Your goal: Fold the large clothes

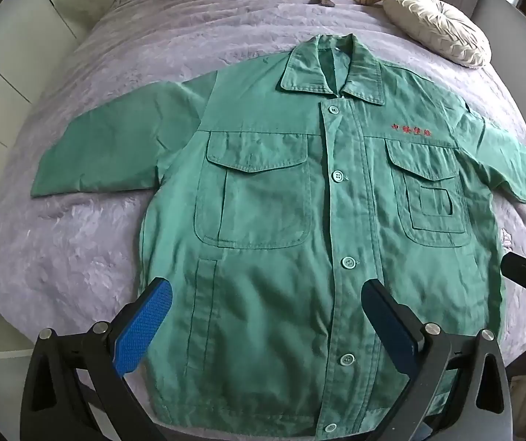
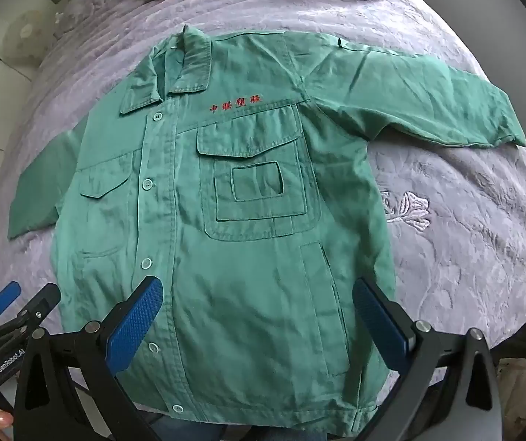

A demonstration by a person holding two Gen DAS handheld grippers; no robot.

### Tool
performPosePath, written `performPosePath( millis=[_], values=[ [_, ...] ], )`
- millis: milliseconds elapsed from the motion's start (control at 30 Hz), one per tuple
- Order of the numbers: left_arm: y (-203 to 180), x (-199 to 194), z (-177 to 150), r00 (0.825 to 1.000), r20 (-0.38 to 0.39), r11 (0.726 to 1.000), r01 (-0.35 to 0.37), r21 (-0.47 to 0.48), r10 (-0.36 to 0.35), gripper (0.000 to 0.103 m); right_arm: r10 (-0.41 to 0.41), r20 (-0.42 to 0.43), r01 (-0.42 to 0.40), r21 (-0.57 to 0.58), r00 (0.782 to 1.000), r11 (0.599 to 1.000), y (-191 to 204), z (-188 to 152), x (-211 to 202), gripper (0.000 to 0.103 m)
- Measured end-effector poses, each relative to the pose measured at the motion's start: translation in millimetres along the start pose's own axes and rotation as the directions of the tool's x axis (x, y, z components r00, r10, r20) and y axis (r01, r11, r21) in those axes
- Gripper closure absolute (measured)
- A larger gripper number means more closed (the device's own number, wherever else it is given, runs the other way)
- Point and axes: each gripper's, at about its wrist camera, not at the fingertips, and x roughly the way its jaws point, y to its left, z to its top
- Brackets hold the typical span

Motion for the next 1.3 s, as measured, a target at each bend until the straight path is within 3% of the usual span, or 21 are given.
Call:
performPosePath(
  millis=[833,1100,1300],
  values=[
    [4,-8,-5,1.000,-0.011,1.000,0.004,0.002,-0.004,0.000,0.000,-0.007,0.000,-0.008,1.000,1.000,7,-9,0,0.000],
    [5,-6,-3,0.999,0.042,1.000,-0.006,0.001,0.006,0.000,-0.001,-0.009,0.001,-0.007,1.000,1.000,7,-8,-1,0.000],
    [5,-4,-3,0.999,0.032,1.000,-0.002,0.001,0.002,0.000,-0.003,-0.012,0.003,-0.009,1.000,1.000,9,-6,1,0.000]
  ],
)
